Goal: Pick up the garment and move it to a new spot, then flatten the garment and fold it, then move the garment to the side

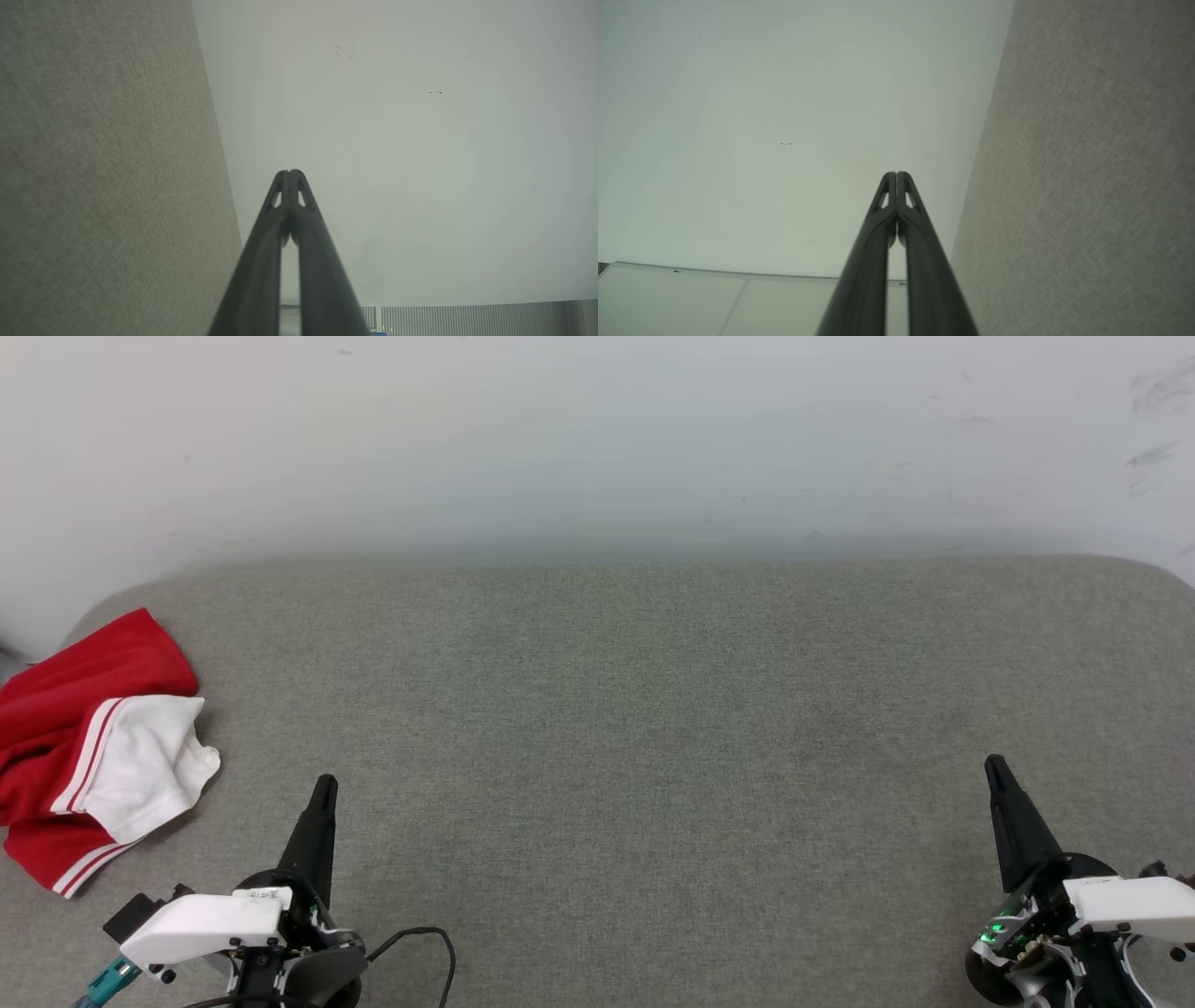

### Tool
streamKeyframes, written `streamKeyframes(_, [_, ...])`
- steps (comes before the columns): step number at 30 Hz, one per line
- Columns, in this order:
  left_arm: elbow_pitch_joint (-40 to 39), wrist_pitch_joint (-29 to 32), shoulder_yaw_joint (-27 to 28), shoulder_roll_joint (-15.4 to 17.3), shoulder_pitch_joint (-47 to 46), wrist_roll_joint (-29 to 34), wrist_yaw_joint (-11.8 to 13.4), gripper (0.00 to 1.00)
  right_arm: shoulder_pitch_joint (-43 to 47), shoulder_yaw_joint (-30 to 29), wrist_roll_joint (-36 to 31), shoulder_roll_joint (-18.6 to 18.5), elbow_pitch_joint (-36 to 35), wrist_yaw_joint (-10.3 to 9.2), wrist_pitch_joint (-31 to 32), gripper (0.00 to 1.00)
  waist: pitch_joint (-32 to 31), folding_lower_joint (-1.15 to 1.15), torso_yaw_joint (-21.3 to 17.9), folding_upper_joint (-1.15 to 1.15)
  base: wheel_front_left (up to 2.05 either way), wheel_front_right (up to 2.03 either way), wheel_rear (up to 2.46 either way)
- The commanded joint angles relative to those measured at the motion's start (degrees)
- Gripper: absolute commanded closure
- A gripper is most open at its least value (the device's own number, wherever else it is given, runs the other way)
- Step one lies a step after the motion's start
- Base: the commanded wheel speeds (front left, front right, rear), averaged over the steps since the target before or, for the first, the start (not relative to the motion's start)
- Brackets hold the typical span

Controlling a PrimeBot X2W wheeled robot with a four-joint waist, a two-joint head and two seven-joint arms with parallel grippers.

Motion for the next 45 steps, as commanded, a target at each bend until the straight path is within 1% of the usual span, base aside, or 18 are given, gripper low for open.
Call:
streamKeyframes(1, [0.02,0.12,0.1,-0.02,-0.43,-0.1,-0.22,1.0,-0.71,0.01,-0.26,0.15,0.06,-0.02,-0.03,1.0,0.0,0.0,0.0,0.0,0.0,0.0,0.0])
streamKeyframes(32, [0.02,0.12,0.1,-0.02,-0.43,-0.1,-0.22,1.0,-0.71,0.02,-0.25,0.15,0.06,-0.02,-0.04,1.0,0.0,0.0,0.0,0.0,0.0,0.0,0.0])
streamKeyframes(33, [0.02,0.12,0.1,-0.02,-0.43,-0.1,-0.22,0.0,-0.71,0.02,-0.25,0.15,0.06,-0.02,-0.04,0.0,0.0,0.0,0.0,0.0,0.0,0.0,0.0])
streamKeyframes(34, [0.13,-0.02,-0.07,-0.01,0.05,-0.01,0.02,0.0,0.08,0.01,-0.02,0.0,0.12,0.0,-0.02,0.0,0.0,0.0,0.0,0.0,0.0,0.0,0.0])
streamKeyframes(35, [0.54,-0.05,-0.11,-0.07,0.33,-0.01,0.02,1.0,0.4,0.04,-0.03,0.01,0.46,-0.01,-0.04,1.0,0.0,0.0,0.0,0.0,0.0,0.0,0.0])
streamKeyframes(36, [1.28,-0.02,-0.14,-0.16,0.98,0.0,0.07,0.0,1.04,0.06,0.02,0.04,1.22,-0.01,0.0,0.0,0.0,0.0,0.0,0.0,0.0,0.0,0.0])
streamKeyframes(45, [-0.98,-2.51,-2.69,-0.14,0.53,-0.17,0.05,0.0,1.97,1.09,-1.09,-0.01,-1.96,-0.01,-1.96,0.0,0.0,0.0,-0.05,0.0,0.0,0.0,0.0])
